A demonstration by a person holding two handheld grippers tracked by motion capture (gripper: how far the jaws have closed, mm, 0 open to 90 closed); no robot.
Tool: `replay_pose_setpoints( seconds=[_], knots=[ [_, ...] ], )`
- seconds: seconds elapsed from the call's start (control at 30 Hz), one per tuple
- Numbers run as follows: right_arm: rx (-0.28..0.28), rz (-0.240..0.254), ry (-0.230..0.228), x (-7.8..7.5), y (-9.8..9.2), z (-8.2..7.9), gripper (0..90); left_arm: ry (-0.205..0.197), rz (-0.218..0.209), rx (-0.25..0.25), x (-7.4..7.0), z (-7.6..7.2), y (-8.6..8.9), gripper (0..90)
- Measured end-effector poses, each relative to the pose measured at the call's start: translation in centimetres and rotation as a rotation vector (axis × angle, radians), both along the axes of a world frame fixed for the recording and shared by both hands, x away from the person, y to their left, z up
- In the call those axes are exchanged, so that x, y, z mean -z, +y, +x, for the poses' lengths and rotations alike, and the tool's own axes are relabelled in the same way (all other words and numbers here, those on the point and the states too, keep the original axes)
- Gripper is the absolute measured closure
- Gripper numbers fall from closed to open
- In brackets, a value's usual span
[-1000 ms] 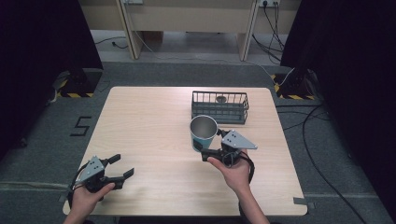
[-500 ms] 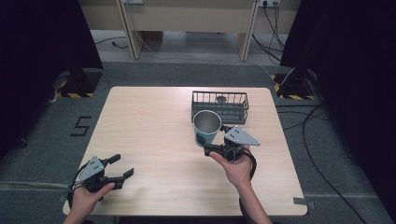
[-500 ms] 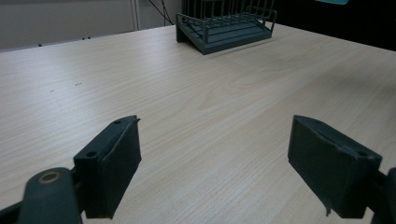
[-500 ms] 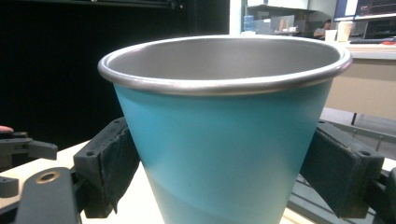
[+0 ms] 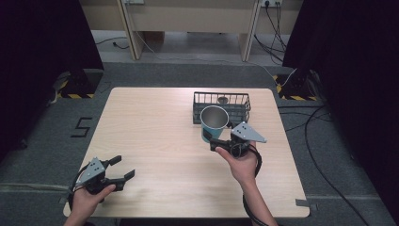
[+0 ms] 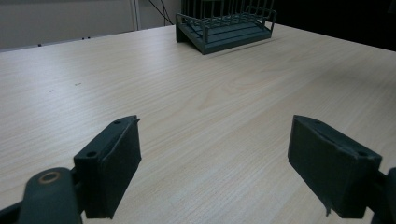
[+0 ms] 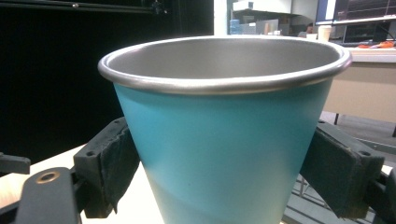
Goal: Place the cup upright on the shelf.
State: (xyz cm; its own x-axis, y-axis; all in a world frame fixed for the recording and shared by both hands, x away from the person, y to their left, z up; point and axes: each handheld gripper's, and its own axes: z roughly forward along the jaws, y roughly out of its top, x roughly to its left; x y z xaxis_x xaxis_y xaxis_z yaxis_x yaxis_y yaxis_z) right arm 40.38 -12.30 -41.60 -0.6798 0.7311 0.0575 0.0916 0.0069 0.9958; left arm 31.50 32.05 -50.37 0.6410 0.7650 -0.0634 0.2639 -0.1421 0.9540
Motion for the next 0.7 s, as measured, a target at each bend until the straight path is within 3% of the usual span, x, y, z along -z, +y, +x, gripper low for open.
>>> replay_pose_setpoints(
  seconds=[0.7],
  knots=[
    [0.068,0.006,-0.006,-1.1,-1.0,2.1,17.5,0.0,-0.004,0.0,0.0,0.0,0.0,16.6]
  ],
)
